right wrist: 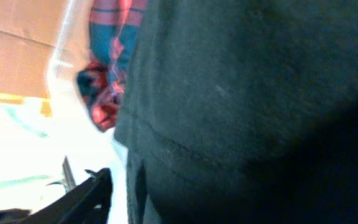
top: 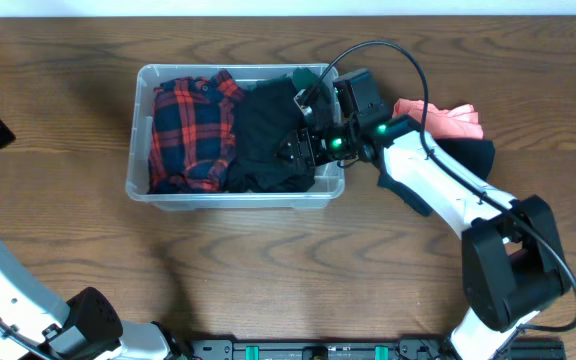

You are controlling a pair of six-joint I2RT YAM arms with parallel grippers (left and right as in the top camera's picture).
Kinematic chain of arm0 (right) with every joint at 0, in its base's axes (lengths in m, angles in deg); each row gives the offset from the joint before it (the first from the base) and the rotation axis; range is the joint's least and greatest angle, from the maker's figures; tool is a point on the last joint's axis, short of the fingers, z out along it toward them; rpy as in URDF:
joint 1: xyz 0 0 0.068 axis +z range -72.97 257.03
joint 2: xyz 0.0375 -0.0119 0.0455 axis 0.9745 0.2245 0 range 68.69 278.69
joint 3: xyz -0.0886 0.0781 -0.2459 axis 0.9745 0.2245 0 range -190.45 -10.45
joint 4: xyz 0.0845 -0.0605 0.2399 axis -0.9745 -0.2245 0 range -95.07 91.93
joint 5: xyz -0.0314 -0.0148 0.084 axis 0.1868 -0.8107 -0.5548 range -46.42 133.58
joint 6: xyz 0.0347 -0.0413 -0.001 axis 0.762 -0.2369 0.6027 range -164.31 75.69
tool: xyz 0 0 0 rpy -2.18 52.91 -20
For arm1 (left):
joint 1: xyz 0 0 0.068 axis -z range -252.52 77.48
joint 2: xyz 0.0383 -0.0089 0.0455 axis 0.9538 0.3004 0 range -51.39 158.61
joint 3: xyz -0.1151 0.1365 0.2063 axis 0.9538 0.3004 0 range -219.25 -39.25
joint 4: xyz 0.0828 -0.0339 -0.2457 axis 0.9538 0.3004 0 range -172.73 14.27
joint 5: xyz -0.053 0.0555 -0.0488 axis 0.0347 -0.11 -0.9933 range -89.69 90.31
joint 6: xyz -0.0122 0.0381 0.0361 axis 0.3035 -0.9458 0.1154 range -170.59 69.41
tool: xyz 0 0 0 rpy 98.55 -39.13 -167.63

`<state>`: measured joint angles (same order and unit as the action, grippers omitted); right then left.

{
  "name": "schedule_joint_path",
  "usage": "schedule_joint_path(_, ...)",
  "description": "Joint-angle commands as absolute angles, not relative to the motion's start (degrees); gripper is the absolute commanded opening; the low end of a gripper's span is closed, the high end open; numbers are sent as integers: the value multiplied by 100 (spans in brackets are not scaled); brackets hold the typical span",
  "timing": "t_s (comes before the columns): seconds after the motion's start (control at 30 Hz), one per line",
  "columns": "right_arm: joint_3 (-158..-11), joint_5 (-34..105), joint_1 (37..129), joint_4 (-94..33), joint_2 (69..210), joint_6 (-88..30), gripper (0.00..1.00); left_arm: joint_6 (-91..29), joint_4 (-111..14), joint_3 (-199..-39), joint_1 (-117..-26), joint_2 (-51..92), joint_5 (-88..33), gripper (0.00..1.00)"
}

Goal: Pack container
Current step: 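Withdraw the right gripper back to the right side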

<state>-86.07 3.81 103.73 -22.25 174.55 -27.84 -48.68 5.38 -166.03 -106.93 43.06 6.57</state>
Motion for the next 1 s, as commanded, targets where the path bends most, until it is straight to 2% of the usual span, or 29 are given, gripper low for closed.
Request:
schedule_joint_path(0.0,-9206,1830,10244,-2759,16834,-3324,68,-4794,551,-16658,-10722,4313,701,98)
schedule_joint_path(0.17,-9910,3081,9822,-3705,16214,-3326,69,-4794,554,-16658,-10722,4313,701,98)
schedule_joint_path(0.4,-10006,3175,8314,-4343,15805,-3293,76,-4794,551,-16658,-10722,4313,701,98)
schedule_joint_path(0.47,-9988,3148,7678,-4632,15868,-3236,82,-4794,551,-16658,-10722,4313,701,98)
schedule_joint_path(0.57,-9988,3133,6720,-5065,16080,-3247,96,-4794,551,-16658,-10722,4313,701,98)
schedule_joint_path(0.77,-9964,2812,5286,-5626,16861,-3975,99,-4794,551,-16658,-10722,4313,701,98)
schedule_joint_path(0.97,-9962,1883,4956,-5751,17999,-4932,96,-4794,551,-16658,-10722,4313,701,98)
